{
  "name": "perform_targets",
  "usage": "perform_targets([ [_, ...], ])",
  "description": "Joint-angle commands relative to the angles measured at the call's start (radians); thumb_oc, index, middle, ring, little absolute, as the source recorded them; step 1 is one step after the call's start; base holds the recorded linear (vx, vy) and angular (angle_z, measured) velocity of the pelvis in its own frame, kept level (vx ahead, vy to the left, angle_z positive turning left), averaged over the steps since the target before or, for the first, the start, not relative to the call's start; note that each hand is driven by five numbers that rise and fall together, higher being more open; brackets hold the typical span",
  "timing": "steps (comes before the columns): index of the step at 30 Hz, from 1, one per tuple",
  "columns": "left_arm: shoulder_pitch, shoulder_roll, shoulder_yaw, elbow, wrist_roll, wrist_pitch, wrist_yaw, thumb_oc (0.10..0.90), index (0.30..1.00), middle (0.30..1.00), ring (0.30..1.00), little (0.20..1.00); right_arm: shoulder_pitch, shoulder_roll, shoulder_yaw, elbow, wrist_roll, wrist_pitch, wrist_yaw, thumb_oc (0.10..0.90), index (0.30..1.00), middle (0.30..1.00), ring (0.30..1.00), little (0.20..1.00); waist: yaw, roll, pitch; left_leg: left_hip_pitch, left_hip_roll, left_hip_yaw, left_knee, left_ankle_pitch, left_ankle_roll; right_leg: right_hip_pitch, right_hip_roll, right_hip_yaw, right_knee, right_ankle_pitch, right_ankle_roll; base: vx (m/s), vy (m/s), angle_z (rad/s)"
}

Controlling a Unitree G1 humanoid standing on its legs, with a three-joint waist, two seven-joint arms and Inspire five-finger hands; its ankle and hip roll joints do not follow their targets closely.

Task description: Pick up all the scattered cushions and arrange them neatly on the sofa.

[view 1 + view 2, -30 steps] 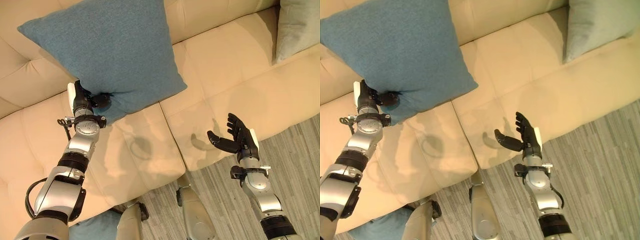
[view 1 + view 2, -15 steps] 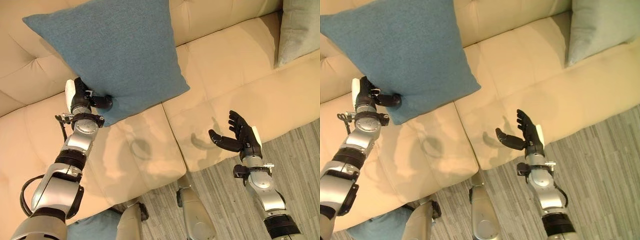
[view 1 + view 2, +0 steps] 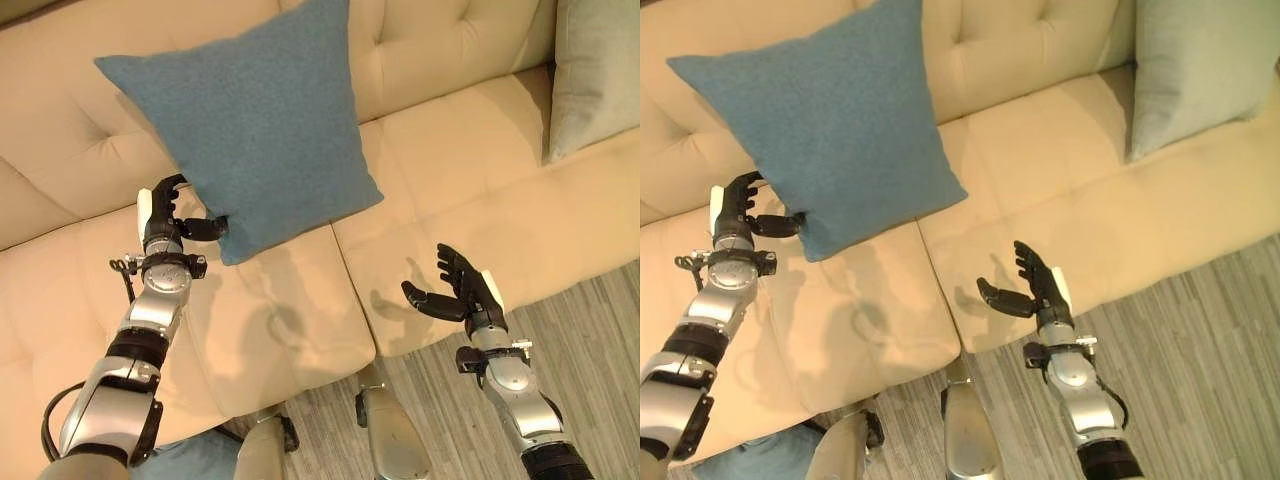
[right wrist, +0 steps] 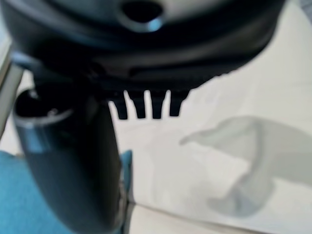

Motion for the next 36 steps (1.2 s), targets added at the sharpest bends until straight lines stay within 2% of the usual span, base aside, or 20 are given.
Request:
perform_targets([
  [1,0.107,0.018,0.078,-0.07,-0.022,-0.109,-0.011,0.8,0.9,0.9,0.9,0.9,0.089,-0.023,-0.073,-0.083,-0.028,-0.031,0.017,0.8,0.9,0.9,0.9,0.9,0.046,0.021,-0.156,0.02,-0.022,-0.031,0.005,-0.103,-0.013,-0.006,0.061,-0.049,0.197,-0.294,-0.022,-0.03,-0.03,0.22],
  [7,0.354,-0.092,0.11,-0.187,-0.026,-0.116,-0.07,0.8,0.9,0.9,0.9,0.9,0.111,0.006,-0.103,-0.046,-0.045,-0.007,0.036,0.8,0.9,0.9,0.9,0.9,0.086,0.032,-0.199,0.053,-0.025,-0.059,0.005,-0.096,-0.016,0.063,0.063,-0.084,0.193,-0.313,-0.031,-0.02,-0.018,0.25],
  [10,0.444,-0.127,0.102,-0.206,-0.009,-0.11,-0.106,0.8,0.9,0.9,0.9,0.9,0.102,-0.005,-0.102,-0.002,-0.104,0.001,0.037,0.8,0.9,0.9,0.9,0.9,0.106,0.039,-0.223,0.069,-0.026,-0.075,0.005,-0.09,-0.017,0.098,0.061,-0.104,0.197,-0.322,-0.034,-0.02,-0.022,0.22],
  [11,0.492,-0.142,0.088,-0.198,0.001,-0.103,-0.145,0.8,0.9,0.9,0.9,0.9,0.08,-0.019,-0.085,0.072,-0.145,0.01,0.041,0.8,0.9,0.9,0.9,0.9,0.125,0.039,-0.238,0.087,-0.027,-0.087,0.005,-0.088,-0.017,0.128,0.061,-0.117,0.196,-0.329,-0.037,-0.01,-0.03,0.24],
  [14,0.522,-0.143,0.079,-0.202,0.018,-0.1,-0.161,0.8,0.9,0.9,0.9,0.9,0.07,-0.019,-0.076,0.123,-0.152,0.01,0.038,0.8,0.9,0.9,0.9,0.9,0.131,0.037,-0.244,0.098,-0.029,-0.095,0.005,-0.087,-0.016,0.149,0.063,-0.123,0.189,-0.329,-0.037,0.0,-0.027,0.26],
  [15,0.566,-0.156,0.061,-0.173,0.036,-0.091,-0.205,0.8,0.9,0.9,0.9,0.9,0.054,-0.024,-0.049,0.232,-0.193,0.021,0.043,0.8,0.9,0.9,0.9,0.9,0.151,0.034,-0.263,0.115,-0.03,-0.106,0.005,-0.084,-0.016,0.184,0.064,-0.135,0.171,-0.331,-0.037,0.02,-0.045,0.21],
  [20,0.648,-0.194,0.053,-0.03,0.078,-0.07,-0.239,0.8,0.9,0.9,0.9,0.9,0.063,0.003,-0.038,0.428,-0.23,0.035,0.035,0.8,0.9,0.9,0.9,0.9,0.184,0.021,-0.279,0.154,-0.03,-0.126,0.005,-0.074,-0.015,0.272,0.075,-0.157,0.112,-0.336,-0.044,0.04,-0.053,0.17],
  [21,0.648,-0.194,0.053,-0.03,0.078,-0.071,-0.239,0.8,0.9,0.9,0.9,0.9,0.062,0.003,-0.038,0.428,-0.23,0.034,0.035,0.8,0.9,0.9,0.9,0.9,0.183,0.021,-0.277,0.157,-0.03,-0.127,0.005,-0.074,-0.016,0.276,0.076,-0.158,0.11,-0.335,-0.044,0.01,-0.086,0.31],
  [22,0.658,-0.22,0.052,0.053,0.061,-0.063,-0.239,0.8,0.9,0.9,0.9,0.9,0.062,0.025,-0.037,0.512,-0.215,0.038,0.022,0.8,0.9,0.9,0.9,0.9,0.195,0.014,-0.261,0.147,-0.031,-0.138,0.037,-0.066,-0.02,0.295,0.072,-0.177,0.091,-0.335,-0.048,-0.03,-0.049,0.4],
  [23,0.656,-0.22,0.052,0.054,0.061,-0.064,-0.239,0.8,0.9,0.9,0.9,0.9,0.061,0.025,-0.037,0.514,-0.215,0.037,0.022,0.8,0.9,0.9,0.9,0.9,0.193,0.014,-0.26,0.146,-0.031,-0.139,0.039,-0.067,-0.02,0.296,0.072,-0.179,0.09,-0.335,-0.048,-0.12,-0.075,0.44],
  [24,0.644,-0.229,0.05,0.124,0.06,-0.063,-0.233,0.8,0.9,0.9,0.9,0.9,0.048,0.034,-0.027,0.564,-0.21,0.034,0.009,0.8,0.9,0.9,0.9,0.9,0.2,0.005,-0.238,0.113,-0.037,-0.142,0.084,-0.068,-0.025,0.295,0.064,-0.185,0.084,-0.331,-0.052,-0.27,-0.054,0.29],
  [25,0.618,-0.241,0.037,0.207,0.069,-0.06,-0.227,0.8,0.9,0.9,0.9,0.9,0.019,0.042,-0.002,0.635,-0.224,0.039,-0.004,0.8,0.9,0.9,0.9,0.9,0.204,-0.011,-0.219,0.069,-0.053,-0.132,0.155,-0.099,-0.019,0.268,0.049,-0.198,0.088,-0.321,-0.058,-0.27,-0.051,0.25],
  [26,0.617,-0.241,0.037,0.207,0.069,-0.06,-0.227,0.8,0.9,0.9,0.9,0.9,0.018,0.042,-0.002,0.635,-0.224,0.039,-0.004,0.8,0.9,0.9,0.9,0.9,0.203,-0.011,-0.221,0.064,-0.053,-0.134,0.156,-0.098,-0.018,0.265,0.048,-0.2,0.088,-0.319,-0.058,-0.34,-0.033,0.38],
  [27,0.61,-0.256,0.033,0.278,0.088,-0.058,-0.226,0.8,0.9,0.9,0.9,0.9,-0.002,0.047,0.027,0.699,-0.255,0.045,-0.011,0.8,0.9,0.9,0.9,0.9,0.199,-0.031,-0.223,0.067,-0.069,-0.111,0.237,-0.18,0.0,0.239,0.026,-0.206,0.092,-0.304,-0.056,-0.16,-0.006,0.4],
  [28,0.61,-0.256,0.033,0.278,0.088,-0.058,-0.226,0.8,0.9,0.9,0.9,0.9,-0.002,0.047,0.027,0.699,-0.255,0.045,-0.011,0.8,0.9,0.9,0.9,0.9,0.198,-0.031,-0.224,0.066,-0.069,-0.111,0.237,-0.18,0.0,0.238,0.026,-0.206,0.092,-0.304,-0.055,-0.24,0.003,0.41],
  [29,0.614,-0.273,0.029,0.366,0.12,-0.052,-0.225,0.8,0.9,0.9,0.9,0.9,-0.01,0.048,0.04,0.742,-0.273,0.044,-0.019,0.8,0.9,0.9,0.9,0.9,0.193,-0.044,-0.231,0.094,-0.078,-0.099,0.326,-0.245,0.011,0.229,0.015,-0.205,0.088,-0.287,-0.054,-0.11,0.03,0.22],
  [30,0.613,-0.277,0.025,0.403,0.132,-0.05,-0.224,0.8,0.9,0.9,0.9,0.9,-0.01,0.048,0.038,0.757,-0.273,0.044,-0.022,0.8,0.9,0.9,0.9,0.9,0.186,-0.048,-0.239,0.107,-0.078,-0.091,0.351,-0.264,0.014,0.223,0.011,-0.21,0.087,-0.281,-0.054,-0.14,0.054,0.21],
  [32,0.614,-0.286,0.016,0.45,0.157,-0.047,-0.231,0.8,0.9,0.9,0.9,0.9,-0.009,0.051,0.029,0.796,-0.272,0.045,-0.023,0.8,0.9,0.9,0.9,0.9,0.171,-0.043,-0.246,0.185,-0.058,-0.049,0.351,-0.306,0.014,0.221,0.01,-0.227,0.088,-0.276,-0.05,-0.09,0.083,-0.01],
  [34,0.612,-0.291,0.01,0.479,0.178,-0.043,-0.233,0.8,0.9,0.9,0.9,0.9,-0.014,0.061,0.02,0.842,-0.268,0.05,-0.025,0.8,0.9,0.9,0.9,0.9,0.147,-0.033,-0.262,0.271,-0.053,-0.013,0.282,-0.338,0.016,0.204,0.01,-0.253,0.09,-0.265,-0.039,-0.09,0.118,0.17],
  [36,0.608,-0.292,0.005,0.492,0.192,-0.038,-0.227,0.8,0.9,0.9,0.9,0.9,-0.022,0.067,0.017,0.866,-0.264,0.052,-0.024,0.8,0.9,0.9,0.9,0.9,0.139,-0.031,-0.264,0.291,-0.06,-0.004,0.25,-0.354,0.026,0.19,0.007,-0.264,0.092,-0.25,-0.031,-0.11,0.136,0.46],
])
